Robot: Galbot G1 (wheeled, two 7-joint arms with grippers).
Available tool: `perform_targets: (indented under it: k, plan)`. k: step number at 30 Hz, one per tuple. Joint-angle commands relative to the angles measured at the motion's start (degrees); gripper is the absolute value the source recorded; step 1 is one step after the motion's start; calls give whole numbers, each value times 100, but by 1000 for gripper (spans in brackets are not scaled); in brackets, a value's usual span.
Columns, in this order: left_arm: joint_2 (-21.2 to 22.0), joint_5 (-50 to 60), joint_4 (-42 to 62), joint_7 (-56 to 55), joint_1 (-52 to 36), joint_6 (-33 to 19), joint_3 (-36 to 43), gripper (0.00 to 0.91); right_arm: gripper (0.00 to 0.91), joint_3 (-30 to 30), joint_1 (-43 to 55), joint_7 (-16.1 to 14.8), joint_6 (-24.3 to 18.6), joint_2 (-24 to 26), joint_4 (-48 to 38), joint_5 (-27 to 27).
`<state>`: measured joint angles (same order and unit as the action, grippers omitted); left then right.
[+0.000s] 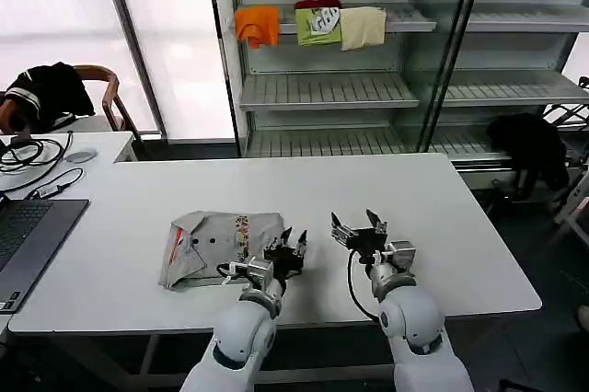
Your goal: Fold and organize the clothes.
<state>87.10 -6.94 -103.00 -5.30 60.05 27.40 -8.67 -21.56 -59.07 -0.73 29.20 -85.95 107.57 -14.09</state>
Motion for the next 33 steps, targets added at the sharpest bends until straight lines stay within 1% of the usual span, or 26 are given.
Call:
perform_targets:
  k: [1,3,5,8,13,17,20,21,22,23,24,25,26,33]
  plan:
    - [-386,-553,-873,-96,41,44,-69,907,907,463,359,-60,396,-304,-324,-1328]
    - [-652,-655,-1130,-21,188,42,-565,907,907,704,443,34,398,-256,-457,-1876]
    - [-870,-755,-1332,118,310,49,-1139,907,907,963,505,169,402,-261,-620,-2097]
    - [-1254,-918,-1439,277,471,1,-2095,907,907,1139,433,163,405,-384,-855,-2049]
    - [-1726,-1437,-1266,480,634,-58,-3166,907,907,1387,312,166,407,-295,-886,-2034]
    - [-1924,-1704,-935,522,649,-130,-3681,907,907,1466,263,179,410,-282,-942,-1969]
    - [-1985,-1807,-718,546,639,-161,-3870,907,907,1484,222,221,408,-268,-946,-1916]
    - [-1996,-1830,-663,583,640,-170,-3904,907,887,1486,205,248,408,-263,-946,-1879]
    - [-2003,-1852,-575,584,641,-180,-3928,907,746,1487,199,270,408,-259,-947,-1867]
    - [-2004,-1854,-516,588,640,-190,-3944,907,746,1491,184,283,408,-251,-946,-1859]
    - [-2006,-1854,-450,597,642,-199,-3958,907,333,1494,175,303,407,-250,-945,-1843]
    - [-2004,-1860,-399,601,641,-217,-3967,907,50,1496,166,330,406,-258,-948,-1826]
    - [-2002,-1858,-351,602,640,-224,-3975,907,0,1495,157,360,406,-266,-948,-1812]
    - [-2007,-1851,-202,595,661,-255,-4016,907,0,1489,82,482,402,-246,-786,-1794]
